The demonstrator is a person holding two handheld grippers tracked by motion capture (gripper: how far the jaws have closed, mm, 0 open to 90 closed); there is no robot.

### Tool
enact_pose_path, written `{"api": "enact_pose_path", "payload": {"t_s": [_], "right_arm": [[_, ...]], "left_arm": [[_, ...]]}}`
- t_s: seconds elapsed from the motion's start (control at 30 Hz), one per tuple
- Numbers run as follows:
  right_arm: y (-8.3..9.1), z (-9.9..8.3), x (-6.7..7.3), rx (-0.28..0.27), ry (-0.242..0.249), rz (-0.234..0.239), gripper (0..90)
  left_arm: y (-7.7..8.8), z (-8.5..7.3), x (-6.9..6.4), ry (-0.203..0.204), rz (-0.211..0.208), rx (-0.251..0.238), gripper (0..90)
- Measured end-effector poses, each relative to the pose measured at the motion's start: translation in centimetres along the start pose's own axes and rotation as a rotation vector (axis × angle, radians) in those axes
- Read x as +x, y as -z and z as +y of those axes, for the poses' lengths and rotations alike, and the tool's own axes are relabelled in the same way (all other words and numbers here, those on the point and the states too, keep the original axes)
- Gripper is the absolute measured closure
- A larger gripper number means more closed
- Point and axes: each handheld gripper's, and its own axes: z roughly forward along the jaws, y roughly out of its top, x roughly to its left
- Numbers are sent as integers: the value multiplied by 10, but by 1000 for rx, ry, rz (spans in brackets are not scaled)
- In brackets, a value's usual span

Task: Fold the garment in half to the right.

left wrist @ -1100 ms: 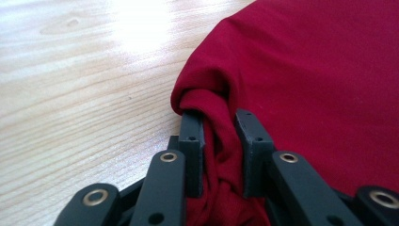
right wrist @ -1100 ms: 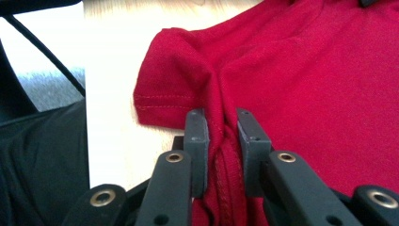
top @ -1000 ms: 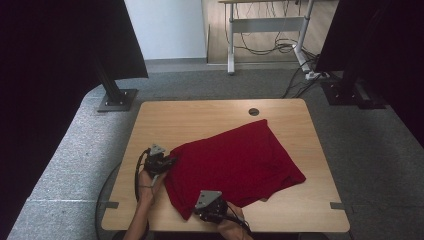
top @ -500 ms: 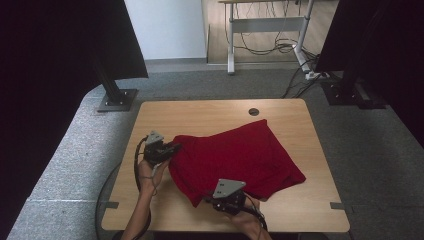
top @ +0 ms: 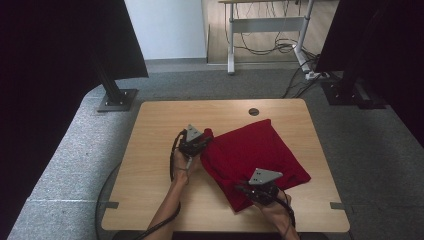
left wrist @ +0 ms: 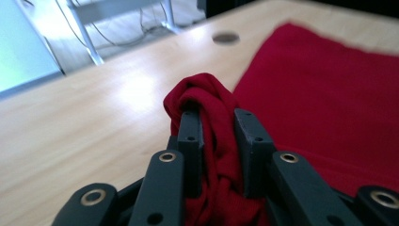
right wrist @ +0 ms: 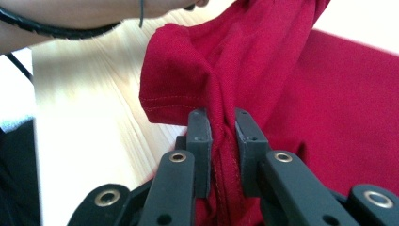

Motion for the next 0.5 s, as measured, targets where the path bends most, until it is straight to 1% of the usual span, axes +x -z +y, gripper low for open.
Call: {"api": "enact_pose_path", "payload": {"t_s": [0.1, 0.17, 0.2, 0.27, 0.33, 0.43, 0.47, 0.5], "right_arm": [[-4, -14, -10, 45, -34, 14, 790], [-8, -22, -15, 71, -54, 27, 789], [-10, -25, -18, 82, -64, 34, 789], [-15, -31, -21, 92, -95, 63, 789], [-18, -34, -22, 93, -114, 73, 787], [-21, -32, -17, 105, -102, 57, 779], [-22, -31, -15, 108, -95, 56, 777], [-23, -30, -13, 110, -91, 58, 776]], "left_arm": [[-18, -5, -8, -34, 2, 69, 735], [-25, -10, -13, -57, 6, 102, 733], [-28, -11, -14, -62, 4, 118, 732], [-31, -15, -14, -62, -3, 144, 729], [-29, -17, -13, -56, -8, 152, 729], [-26, -18, -9, -38, -22, 174, 728], [-24, -19, -7, -25, -28, 181, 727], [-21, -20, -6, -23, -29, 188, 727]]}}
